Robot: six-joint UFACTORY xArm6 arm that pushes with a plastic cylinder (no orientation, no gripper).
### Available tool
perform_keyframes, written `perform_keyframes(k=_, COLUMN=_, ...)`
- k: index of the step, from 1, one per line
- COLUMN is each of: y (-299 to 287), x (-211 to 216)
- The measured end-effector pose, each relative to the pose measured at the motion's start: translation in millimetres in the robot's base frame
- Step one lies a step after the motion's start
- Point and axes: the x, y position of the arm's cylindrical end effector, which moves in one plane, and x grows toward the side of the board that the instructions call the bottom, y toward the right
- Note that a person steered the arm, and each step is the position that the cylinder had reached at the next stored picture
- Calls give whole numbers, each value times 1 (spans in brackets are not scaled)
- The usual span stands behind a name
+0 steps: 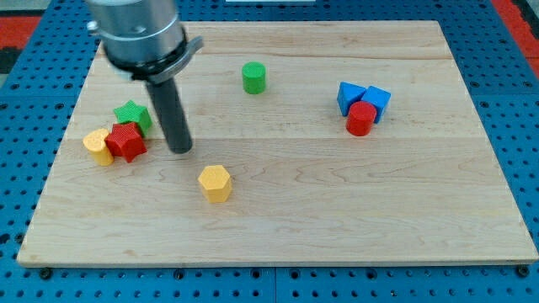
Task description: Slightly push the green star into the red star
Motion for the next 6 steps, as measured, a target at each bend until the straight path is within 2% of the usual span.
perform_keyframes(k=2, y=-47, x=-54)
perform_keyframes(k=3, y=-61, x=-46)
perform_keyframes(k=4, y=-25, x=-41)
perform_keyframes(k=5, y=-27, x=-16)
perform_keyframes(k=6, y=-28, x=-29)
